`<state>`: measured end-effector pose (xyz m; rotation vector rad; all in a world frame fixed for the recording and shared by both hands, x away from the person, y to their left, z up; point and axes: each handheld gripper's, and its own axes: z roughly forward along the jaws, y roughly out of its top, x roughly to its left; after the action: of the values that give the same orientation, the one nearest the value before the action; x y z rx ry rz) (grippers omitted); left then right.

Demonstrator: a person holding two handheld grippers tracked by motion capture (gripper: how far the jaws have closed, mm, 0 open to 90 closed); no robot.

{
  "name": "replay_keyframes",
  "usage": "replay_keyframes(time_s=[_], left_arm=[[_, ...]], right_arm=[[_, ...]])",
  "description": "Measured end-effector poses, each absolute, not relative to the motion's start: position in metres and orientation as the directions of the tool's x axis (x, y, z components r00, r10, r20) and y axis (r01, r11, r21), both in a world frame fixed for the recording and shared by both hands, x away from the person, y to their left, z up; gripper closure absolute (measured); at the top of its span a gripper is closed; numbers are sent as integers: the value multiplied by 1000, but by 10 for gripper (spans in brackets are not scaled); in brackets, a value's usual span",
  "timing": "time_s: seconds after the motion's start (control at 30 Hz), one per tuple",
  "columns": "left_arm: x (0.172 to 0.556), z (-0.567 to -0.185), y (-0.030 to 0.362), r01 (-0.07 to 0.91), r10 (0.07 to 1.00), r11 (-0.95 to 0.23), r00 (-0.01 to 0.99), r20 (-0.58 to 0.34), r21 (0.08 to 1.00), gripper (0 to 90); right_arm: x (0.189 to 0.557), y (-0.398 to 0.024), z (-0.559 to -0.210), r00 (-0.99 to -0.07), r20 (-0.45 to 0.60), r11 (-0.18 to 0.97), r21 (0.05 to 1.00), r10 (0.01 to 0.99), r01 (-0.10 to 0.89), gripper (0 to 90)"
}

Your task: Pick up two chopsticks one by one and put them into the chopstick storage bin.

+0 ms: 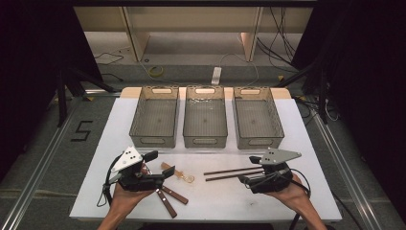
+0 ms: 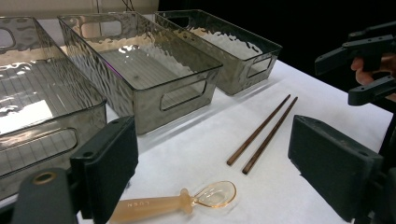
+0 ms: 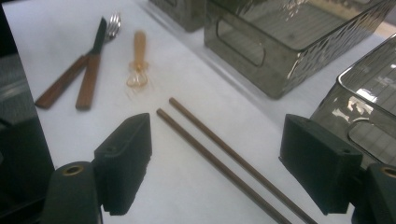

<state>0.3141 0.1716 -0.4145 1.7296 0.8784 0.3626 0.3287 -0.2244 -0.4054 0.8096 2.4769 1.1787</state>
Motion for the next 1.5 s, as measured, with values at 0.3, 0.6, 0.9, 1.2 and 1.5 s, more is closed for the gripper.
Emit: replay_keyframes(time_s=[0.3,0.6,0.9,1.2,1.5], left_arm=[[315,-415,171,372,712,-125,679,-178,920,154],[315,-414,170,370,711,-127,681,-176,920,154],[315,-415,171,371,711,-128,681,-176,920,154],[315,-415,170,372,710,-129,682,-176,919,154],[315,-415,170,371,709,-131,683,-175,919,154]], right_arm=[[352,-212,-404,-868,-37,682,635,496,363,329],[367,-201,-423,-882,-58,781,494,468,382,377],[382,-198,-434,-887,-54,824,399,459,402,460],[394,-192,-445,-901,-56,866,305,431,396,548],[402,-187,-454,-916,-48,896,239,397,376,629]])
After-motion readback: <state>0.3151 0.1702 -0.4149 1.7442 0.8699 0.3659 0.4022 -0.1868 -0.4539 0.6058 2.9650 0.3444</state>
